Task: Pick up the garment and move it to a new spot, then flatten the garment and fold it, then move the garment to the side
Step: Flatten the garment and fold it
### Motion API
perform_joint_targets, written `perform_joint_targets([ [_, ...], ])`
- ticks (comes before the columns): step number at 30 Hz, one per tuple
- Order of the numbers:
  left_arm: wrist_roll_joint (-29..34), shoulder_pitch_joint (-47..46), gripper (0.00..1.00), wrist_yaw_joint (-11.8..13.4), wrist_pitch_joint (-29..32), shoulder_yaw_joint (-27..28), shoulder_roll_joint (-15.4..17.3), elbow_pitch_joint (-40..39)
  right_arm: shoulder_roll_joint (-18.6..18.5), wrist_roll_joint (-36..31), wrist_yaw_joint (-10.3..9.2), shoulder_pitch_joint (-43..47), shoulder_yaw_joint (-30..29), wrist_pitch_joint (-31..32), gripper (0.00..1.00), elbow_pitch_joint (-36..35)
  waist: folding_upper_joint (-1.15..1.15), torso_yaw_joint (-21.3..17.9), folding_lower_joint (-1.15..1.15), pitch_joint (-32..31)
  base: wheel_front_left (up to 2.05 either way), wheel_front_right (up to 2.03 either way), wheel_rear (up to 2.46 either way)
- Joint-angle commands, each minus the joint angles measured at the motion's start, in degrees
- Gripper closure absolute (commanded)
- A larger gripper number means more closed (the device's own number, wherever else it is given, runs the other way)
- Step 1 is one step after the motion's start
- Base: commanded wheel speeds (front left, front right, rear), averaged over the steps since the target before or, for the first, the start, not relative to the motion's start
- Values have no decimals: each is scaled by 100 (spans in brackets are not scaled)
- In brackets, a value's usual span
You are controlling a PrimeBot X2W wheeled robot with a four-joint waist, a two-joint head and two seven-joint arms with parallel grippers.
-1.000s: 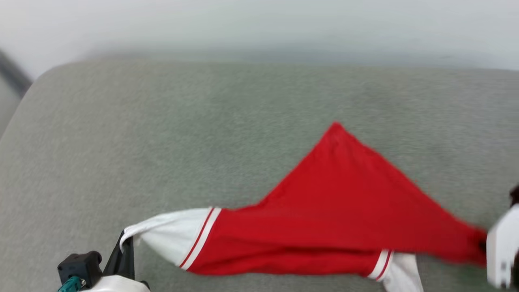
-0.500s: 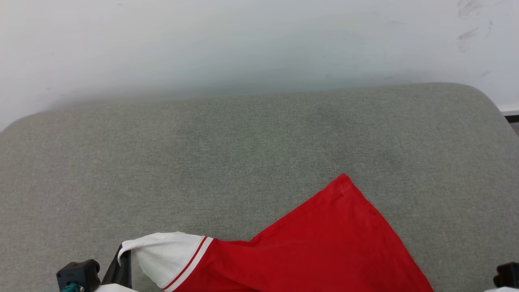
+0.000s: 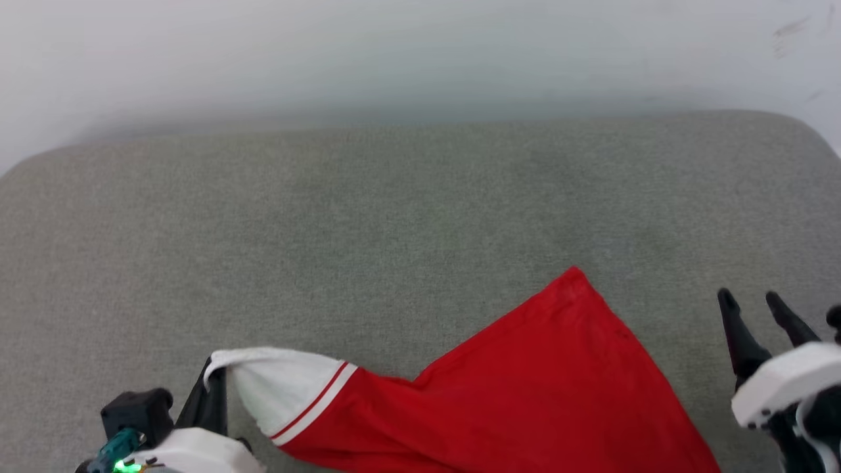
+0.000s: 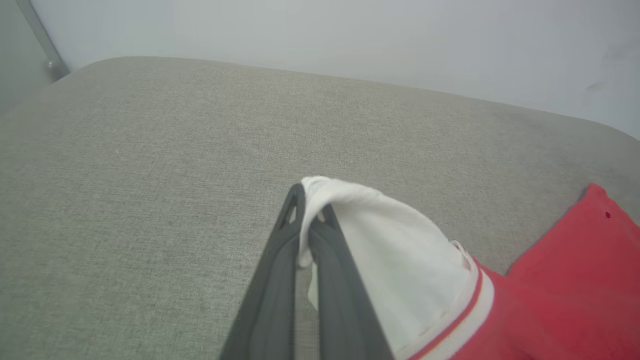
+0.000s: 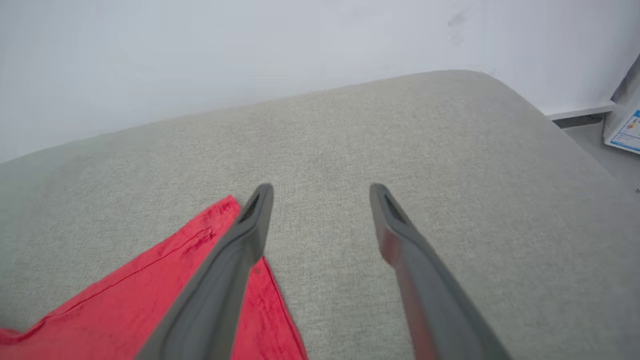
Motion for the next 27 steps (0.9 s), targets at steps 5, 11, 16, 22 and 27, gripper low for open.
perform_joint_targets([
  [5,122,-421,100,-143,-68,-110,-27,55,-474,199,-2,-923,509,919,0,215,0,254,0,521,0,0,0],
  [11,285,-959,100,-312,-171,-301,-189,151,-1053,522,-2,-1880,1276,2606,0,456,0,551,0,1057,0,0,0],
  [16,368,-1324,100,-450,-250,-447,-341,244,-1246,721,-2,-2362,1829,3500,0,678,0,768,0,1373,0,0,0],
  [22,399,-1553,100,-541,-356,-507,-435,369,-1294,1040,-2,-2512,2548,3937,0,1286,0,912,0,1575,0,0,0],
  [27,363,-1546,100,-549,-389,-510,-450,445,-1232,1270,6,-2433,2931,4162,100,1795,0,936,0,1558,0,0,0],
])
